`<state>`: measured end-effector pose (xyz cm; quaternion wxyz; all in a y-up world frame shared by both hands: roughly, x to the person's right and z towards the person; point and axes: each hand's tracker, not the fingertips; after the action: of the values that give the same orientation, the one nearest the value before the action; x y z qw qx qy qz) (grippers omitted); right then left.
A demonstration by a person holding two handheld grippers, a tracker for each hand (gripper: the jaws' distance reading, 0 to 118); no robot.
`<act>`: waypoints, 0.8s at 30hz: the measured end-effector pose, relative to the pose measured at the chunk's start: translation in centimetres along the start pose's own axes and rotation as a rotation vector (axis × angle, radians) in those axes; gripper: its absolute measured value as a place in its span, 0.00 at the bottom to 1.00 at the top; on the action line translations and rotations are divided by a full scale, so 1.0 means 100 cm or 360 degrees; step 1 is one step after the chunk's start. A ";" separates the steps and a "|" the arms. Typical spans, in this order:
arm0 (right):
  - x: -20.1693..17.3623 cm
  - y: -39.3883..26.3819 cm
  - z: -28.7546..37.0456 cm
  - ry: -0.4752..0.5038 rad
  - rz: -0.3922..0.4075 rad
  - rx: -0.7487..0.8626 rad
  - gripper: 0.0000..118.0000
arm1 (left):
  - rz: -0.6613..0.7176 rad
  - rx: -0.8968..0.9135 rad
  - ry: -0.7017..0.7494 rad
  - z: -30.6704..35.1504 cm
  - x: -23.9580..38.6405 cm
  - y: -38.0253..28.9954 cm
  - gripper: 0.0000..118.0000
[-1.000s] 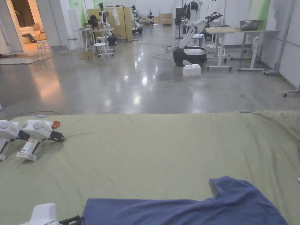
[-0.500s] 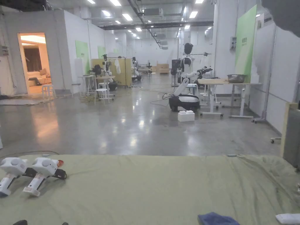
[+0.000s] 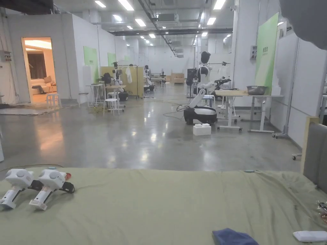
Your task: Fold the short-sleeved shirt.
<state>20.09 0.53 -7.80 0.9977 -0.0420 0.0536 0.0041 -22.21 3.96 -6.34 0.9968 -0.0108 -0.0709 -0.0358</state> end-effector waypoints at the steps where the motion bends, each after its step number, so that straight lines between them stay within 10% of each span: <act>1: -0.001 0.001 -0.001 -0.0001 0.0001 -0.0008 0.00 | 0.0002 -0.0001 -0.0002 0.000 0.001 -0.001 0.00; 10: -0.001 -0.005 -0.012 -0.0008 -0.0019 -0.0070 0.00 | 0.0091 -0.0177 0.0043 -0.032 -0.016 -0.020 0.00; 16: 0.012 -0.033 -0.026 -0.0031 -0.0081 -0.0230 0.00 | 0.0406 -0.0692 0.0075 -0.118 -0.068 -0.103 0.54; 24: 0.033 -0.067 -0.046 -0.0103 -0.0173 -0.0443 0.00 | 0.0622 -0.1142 0.0164 -0.212 -0.102 -0.226 0.53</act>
<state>22.96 -6.49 -12.14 0.9822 -0.1824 0.0179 -0.0412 -30.91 -18.43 -28.40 0.9201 -0.3691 -0.0005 0.1312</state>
